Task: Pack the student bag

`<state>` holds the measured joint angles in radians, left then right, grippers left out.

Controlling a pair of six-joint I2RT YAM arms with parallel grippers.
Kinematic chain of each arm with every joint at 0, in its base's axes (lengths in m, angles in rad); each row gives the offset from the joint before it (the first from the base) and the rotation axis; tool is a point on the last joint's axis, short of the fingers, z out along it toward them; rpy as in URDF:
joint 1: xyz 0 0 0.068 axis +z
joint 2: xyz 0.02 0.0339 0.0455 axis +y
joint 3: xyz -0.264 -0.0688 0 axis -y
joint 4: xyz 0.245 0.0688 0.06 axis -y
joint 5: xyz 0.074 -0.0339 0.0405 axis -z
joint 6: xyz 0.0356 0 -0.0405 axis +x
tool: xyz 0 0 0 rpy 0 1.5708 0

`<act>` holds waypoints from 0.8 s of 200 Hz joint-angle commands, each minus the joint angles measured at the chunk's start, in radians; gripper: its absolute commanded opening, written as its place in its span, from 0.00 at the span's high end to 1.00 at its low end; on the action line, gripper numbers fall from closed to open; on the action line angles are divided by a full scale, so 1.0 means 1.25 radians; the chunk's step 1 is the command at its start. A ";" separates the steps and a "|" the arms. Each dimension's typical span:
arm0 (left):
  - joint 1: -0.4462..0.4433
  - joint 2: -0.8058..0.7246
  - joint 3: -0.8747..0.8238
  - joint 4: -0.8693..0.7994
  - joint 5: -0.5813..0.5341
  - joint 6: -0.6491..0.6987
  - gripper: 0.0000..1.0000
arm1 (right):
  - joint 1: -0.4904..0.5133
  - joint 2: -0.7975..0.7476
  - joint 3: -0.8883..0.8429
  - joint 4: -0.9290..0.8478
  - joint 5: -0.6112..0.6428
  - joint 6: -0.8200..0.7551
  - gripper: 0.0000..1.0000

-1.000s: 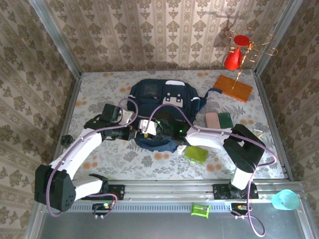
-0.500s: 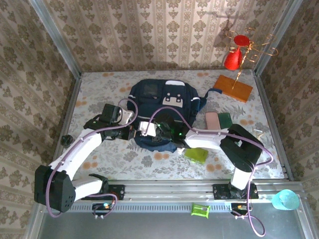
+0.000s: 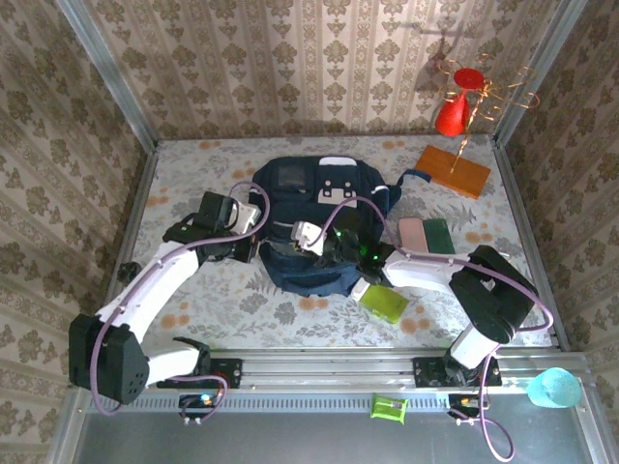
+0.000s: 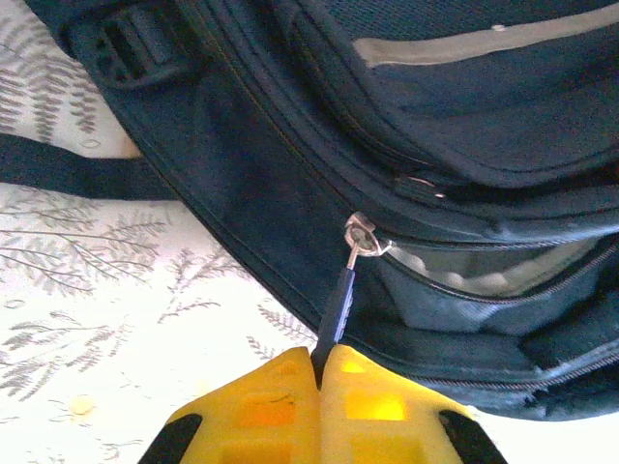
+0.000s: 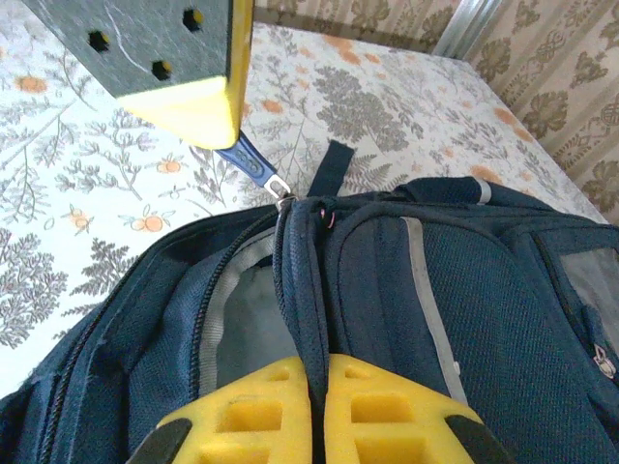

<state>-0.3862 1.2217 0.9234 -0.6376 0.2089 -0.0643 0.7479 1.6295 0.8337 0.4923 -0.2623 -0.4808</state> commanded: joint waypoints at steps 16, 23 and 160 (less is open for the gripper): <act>0.010 0.064 0.045 -0.043 -0.151 0.029 1.00 | -0.048 -0.036 0.012 0.112 -0.079 0.073 1.00; 0.010 0.079 0.055 -0.040 -0.156 0.029 1.00 | -0.051 -0.034 0.016 0.115 -0.085 0.075 1.00; 0.101 0.261 0.140 0.084 -0.029 -0.070 1.00 | -0.064 -0.034 0.053 0.122 -0.145 0.103 1.00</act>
<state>-0.2680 1.5631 1.0790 -0.5552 0.1093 -0.1093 0.6708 1.6260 0.8688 0.5529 -0.4053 -0.3798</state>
